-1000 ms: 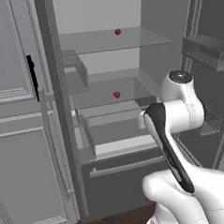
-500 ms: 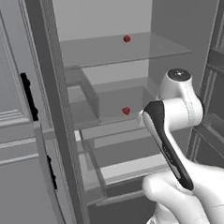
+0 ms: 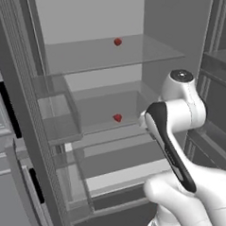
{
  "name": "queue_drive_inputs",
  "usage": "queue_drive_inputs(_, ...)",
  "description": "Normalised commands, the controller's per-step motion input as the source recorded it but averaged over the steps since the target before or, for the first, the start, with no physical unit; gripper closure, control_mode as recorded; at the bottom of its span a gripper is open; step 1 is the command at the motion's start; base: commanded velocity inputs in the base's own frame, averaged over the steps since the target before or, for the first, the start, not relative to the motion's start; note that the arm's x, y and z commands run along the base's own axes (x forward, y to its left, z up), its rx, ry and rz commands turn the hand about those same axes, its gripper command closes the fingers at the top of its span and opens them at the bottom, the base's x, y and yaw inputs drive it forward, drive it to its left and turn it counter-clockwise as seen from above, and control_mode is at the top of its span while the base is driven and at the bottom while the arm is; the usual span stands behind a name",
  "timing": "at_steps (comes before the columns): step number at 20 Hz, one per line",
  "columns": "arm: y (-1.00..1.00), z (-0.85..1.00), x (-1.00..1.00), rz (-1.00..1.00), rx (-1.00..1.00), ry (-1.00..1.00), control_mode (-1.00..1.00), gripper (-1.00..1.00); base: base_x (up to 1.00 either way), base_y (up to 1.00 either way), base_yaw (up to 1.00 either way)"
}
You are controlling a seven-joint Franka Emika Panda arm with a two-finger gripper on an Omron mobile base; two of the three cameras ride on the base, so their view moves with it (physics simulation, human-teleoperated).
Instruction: Take the strawberry from the fridge and place it on top of the pancake, located on the dining counter.
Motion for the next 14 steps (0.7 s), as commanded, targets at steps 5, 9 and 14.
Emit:
queue_drive_inputs(5,0.0,0.0,0.0,0.0,0.0,0.0,1.0,-1.0,0.6,0.46,0.0)
queue_drive_inputs(9,0.0,0.0,0.0,0.0,0.0,0.0,1.0,-1.0,0.51,0.23,-0.01)
queue_drive_inputs(14,0.0,0.0,0.0,0.0,0.0,0.0,1.0,-1.0,0.55,0.09,0.0)
